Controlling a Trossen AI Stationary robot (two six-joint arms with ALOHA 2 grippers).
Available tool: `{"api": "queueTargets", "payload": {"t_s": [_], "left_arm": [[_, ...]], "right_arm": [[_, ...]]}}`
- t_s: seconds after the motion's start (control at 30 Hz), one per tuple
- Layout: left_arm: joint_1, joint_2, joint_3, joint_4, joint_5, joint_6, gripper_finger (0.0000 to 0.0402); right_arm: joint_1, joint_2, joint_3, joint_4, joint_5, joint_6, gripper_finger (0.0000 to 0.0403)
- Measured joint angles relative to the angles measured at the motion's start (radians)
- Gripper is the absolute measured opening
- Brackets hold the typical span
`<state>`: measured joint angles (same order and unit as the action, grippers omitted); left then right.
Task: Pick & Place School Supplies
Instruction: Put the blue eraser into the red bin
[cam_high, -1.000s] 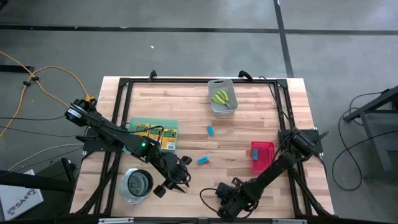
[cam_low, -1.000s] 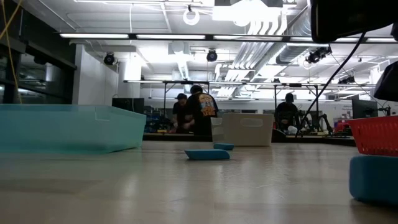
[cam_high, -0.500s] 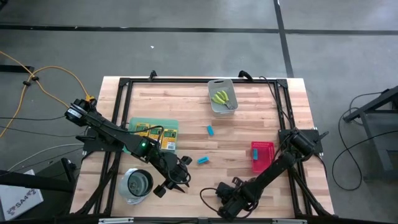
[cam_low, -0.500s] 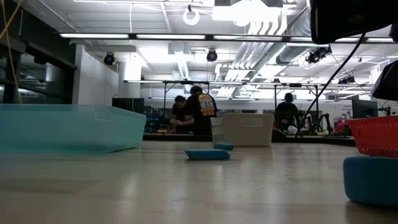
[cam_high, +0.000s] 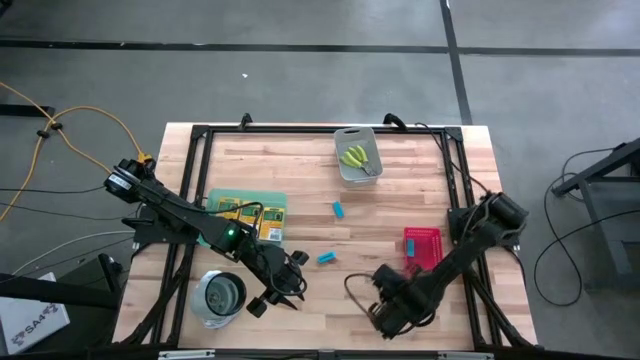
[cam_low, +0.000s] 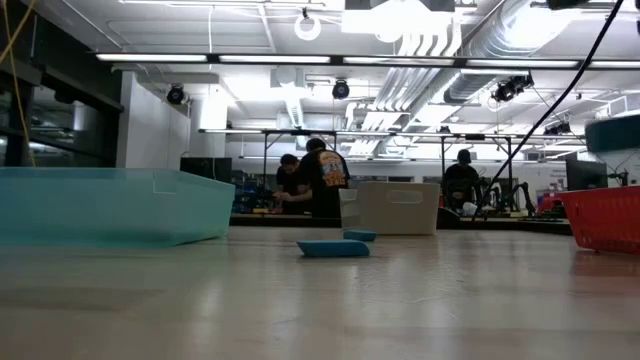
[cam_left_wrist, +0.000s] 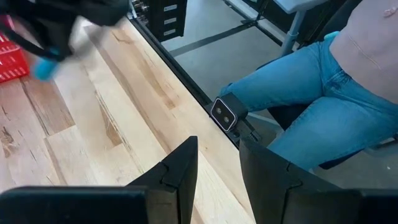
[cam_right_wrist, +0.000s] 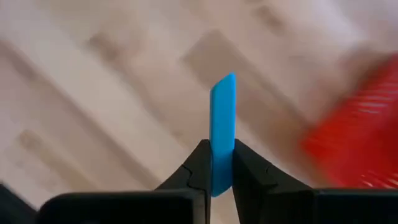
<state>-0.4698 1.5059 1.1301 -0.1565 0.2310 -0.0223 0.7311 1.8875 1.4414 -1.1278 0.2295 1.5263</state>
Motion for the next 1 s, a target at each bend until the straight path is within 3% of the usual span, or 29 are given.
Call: {"api": "queueTargets", "payload": {"t_s": [0.27, 0.47, 1.0], "left_arm": [[-0.007, 0.000, 0.000, 0.000, 0.000, 0.000, 0.0115], [-0.016, 0.000, 0.000, 0.000, 0.000, 0.000, 0.0115], [-0.018, 0.000, 0.000, 0.000, 0.000, 0.005, 0.0115]], "right_arm": [[0.002, -0.072, 0.000, -0.261, -0.001, 0.163, 0.0029], [0.000, -0.072, -0.003, -0.433, -0.094, 0.272, 0.0029], [-0.054, -0.072, -0.227, -0.330, -0.232, 0.251, 0.0029]]}}
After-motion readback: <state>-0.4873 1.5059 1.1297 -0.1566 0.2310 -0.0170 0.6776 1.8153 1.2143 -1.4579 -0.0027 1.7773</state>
